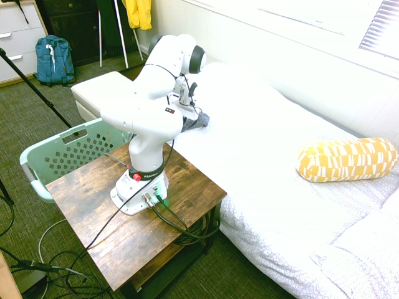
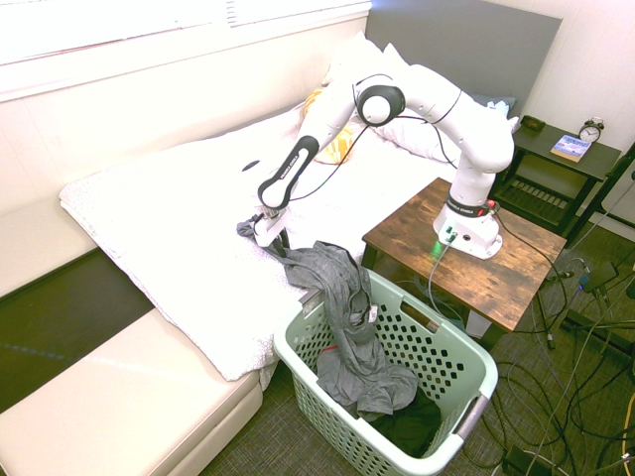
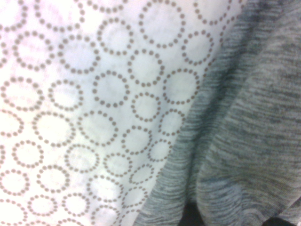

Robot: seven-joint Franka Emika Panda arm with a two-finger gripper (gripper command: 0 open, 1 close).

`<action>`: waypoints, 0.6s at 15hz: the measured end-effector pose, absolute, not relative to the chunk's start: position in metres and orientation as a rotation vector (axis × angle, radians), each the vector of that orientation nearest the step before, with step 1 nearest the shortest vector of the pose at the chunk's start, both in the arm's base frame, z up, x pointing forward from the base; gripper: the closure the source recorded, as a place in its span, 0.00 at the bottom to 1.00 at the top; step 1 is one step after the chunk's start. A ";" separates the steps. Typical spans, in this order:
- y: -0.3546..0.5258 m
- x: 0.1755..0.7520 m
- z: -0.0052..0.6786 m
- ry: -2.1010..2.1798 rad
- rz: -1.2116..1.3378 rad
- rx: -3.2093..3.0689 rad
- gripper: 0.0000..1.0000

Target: Put my clothes in the laundry bag

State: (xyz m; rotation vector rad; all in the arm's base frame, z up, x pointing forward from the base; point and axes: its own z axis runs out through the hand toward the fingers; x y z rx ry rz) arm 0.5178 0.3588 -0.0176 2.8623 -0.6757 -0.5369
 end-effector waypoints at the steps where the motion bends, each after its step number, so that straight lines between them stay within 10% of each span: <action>1: 0.358 0.518 -0.018 -0.676 -0.540 2.860 1.00; 9: 0.361 0.554 0.042 -0.720 -0.444 2.926 1.00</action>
